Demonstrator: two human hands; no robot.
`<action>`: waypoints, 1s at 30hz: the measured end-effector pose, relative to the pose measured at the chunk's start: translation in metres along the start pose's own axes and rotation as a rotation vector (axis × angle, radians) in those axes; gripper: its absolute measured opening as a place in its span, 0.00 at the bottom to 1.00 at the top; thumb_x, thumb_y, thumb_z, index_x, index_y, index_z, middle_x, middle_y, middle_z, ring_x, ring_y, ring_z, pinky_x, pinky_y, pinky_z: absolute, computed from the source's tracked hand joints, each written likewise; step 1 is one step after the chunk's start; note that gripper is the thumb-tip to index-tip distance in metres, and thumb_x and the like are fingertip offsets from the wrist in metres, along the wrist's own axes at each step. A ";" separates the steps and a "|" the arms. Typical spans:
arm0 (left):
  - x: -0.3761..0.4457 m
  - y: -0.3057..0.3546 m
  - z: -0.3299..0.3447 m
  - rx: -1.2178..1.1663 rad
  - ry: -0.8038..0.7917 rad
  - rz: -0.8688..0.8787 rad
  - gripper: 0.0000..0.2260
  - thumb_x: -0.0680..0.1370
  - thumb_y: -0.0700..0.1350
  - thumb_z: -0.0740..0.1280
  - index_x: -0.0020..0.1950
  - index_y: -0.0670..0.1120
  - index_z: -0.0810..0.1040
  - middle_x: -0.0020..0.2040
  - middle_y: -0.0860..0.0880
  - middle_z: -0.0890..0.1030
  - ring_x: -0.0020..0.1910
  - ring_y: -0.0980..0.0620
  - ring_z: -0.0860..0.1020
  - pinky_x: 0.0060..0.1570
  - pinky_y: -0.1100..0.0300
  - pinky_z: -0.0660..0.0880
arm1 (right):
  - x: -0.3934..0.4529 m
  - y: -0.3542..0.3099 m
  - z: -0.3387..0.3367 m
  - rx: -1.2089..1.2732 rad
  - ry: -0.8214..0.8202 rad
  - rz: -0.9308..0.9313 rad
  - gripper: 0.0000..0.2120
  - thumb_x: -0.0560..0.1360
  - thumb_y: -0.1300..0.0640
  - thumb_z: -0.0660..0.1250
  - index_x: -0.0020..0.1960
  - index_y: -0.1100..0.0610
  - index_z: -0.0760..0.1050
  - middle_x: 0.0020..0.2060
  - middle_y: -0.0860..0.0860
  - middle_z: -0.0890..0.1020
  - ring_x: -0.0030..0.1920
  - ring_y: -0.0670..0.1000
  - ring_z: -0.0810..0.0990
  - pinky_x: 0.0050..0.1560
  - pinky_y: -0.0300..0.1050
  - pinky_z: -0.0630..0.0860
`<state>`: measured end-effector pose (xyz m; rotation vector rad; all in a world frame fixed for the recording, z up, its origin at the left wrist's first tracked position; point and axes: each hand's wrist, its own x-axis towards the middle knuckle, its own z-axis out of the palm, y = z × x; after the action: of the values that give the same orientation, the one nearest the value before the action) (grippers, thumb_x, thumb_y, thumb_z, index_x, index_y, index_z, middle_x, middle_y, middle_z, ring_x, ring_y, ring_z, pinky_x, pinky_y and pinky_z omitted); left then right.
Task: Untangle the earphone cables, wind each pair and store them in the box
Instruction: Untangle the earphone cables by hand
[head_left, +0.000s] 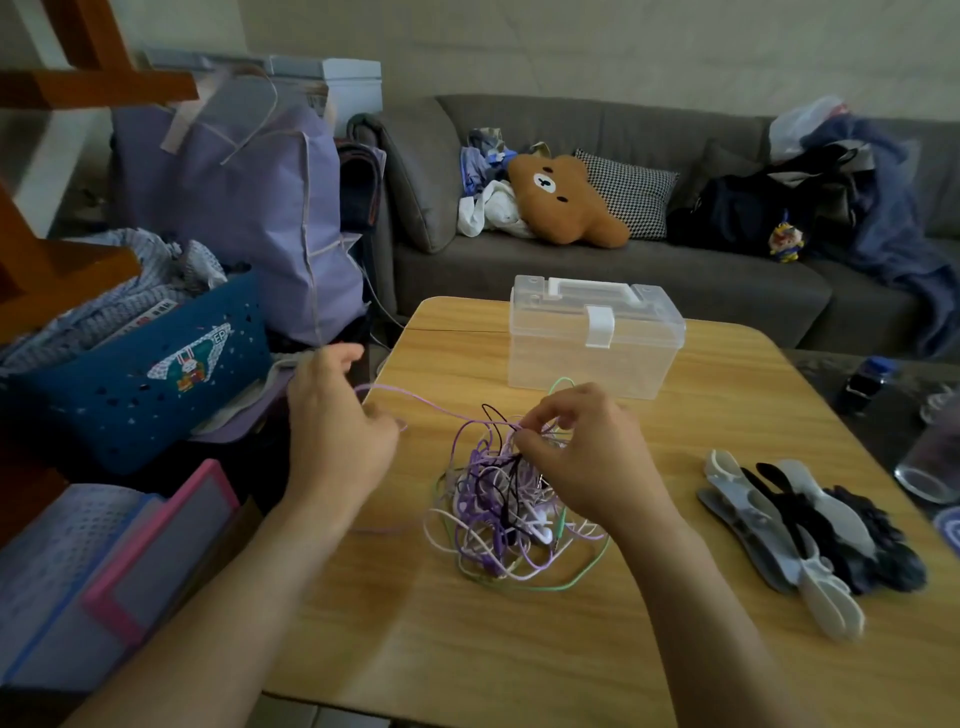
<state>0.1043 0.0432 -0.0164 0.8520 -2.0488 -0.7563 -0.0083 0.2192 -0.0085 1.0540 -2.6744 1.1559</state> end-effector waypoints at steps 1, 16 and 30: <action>-0.005 0.005 0.002 0.058 0.011 0.081 0.22 0.69 0.31 0.67 0.63 0.40 0.74 0.59 0.39 0.75 0.61 0.39 0.72 0.62 0.45 0.70 | 0.000 0.000 0.001 -0.006 0.010 -0.018 0.03 0.72 0.54 0.74 0.41 0.48 0.82 0.45 0.45 0.76 0.45 0.44 0.74 0.39 0.28 0.64; -0.039 0.047 0.007 0.142 0.017 0.731 0.18 0.74 0.38 0.71 0.63 0.48 0.80 0.71 0.47 0.73 0.75 0.43 0.64 0.72 0.40 0.58 | -0.006 -0.012 0.002 0.389 0.284 -0.246 0.03 0.72 0.60 0.75 0.45 0.54 0.83 0.51 0.48 0.79 0.54 0.46 0.80 0.48 0.35 0.74; -0.025 0.033 0.004 -0.069 0.163 0.583 0.04 0.75 0.35 0.71 0.43 0.42 0.79 0.40 0.54 0.79 0.42 0.54 0.73 0.66 0.48 0.67 | -0.007 -0.006 0.006 0.065 0.137 -0.214 0.05 0.70 0.58 0.73 0.44 0.49 0.81 0.48 0.46 0.77 0.53 0.51 0.74 0.52 0.42 0.71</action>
<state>0.1027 0.0827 -0.0050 0.2361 -1.9634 -0.4122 0.0022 0.2167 -0.0107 1.1896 -2.3691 1.2304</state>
